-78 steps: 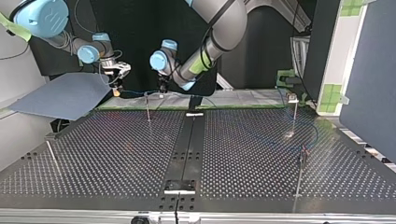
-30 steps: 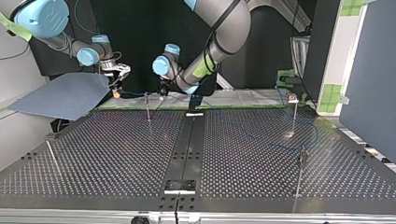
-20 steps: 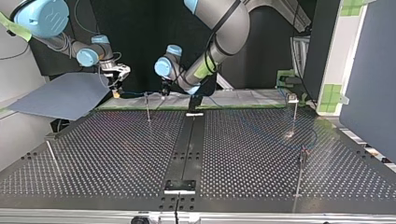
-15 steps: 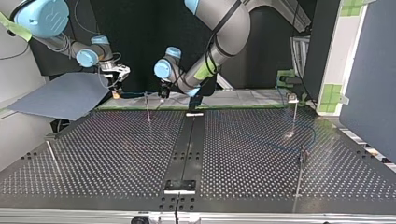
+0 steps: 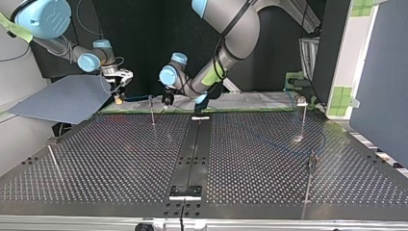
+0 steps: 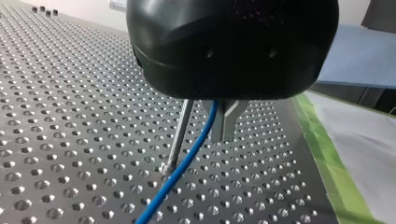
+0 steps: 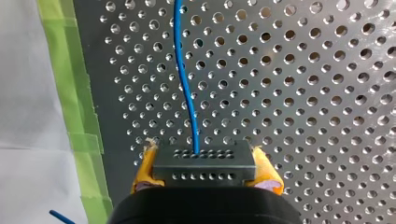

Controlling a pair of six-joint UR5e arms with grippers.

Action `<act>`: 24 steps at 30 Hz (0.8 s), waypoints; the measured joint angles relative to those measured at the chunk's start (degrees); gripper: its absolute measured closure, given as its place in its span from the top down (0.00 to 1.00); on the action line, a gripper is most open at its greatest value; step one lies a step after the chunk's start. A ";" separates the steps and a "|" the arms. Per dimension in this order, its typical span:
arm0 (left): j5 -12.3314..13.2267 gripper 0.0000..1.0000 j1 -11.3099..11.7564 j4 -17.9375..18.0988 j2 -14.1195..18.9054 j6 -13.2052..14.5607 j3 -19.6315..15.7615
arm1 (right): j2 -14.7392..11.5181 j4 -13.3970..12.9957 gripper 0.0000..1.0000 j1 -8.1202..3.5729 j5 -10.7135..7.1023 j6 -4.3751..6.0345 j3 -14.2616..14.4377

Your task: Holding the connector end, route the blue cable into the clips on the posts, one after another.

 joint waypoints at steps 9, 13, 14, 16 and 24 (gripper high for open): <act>0.51 0.00 -0.05 -0.39 0.66 -0.24 0.07 | 0.03 0.12 0.00 0.00 -0.17 0.22 -0.61; 0.66 0.00 0.37 -0.38 0.70 -0.27 0.19 | 0.03 0.22 0.00 0.04 -0.21 0.30 -0.95; 0.71 0.00 0.50 -0.36 0.68 -0.33 0.22 | 0.03 0.22 0.00 0.05 -0.22 0.32 -0.99; 0.78 0.00 0.69 -0.31 0.64 -0.53 0.24 | 0.05 0.23 0.00 0.05 -0.22 0.36 -1.06; 1.78 0.00 2.04 -0.21 0.57 -1.79 0.32 | 0.06 0.04 0.00 0.06 -0.25 0.56 -1.36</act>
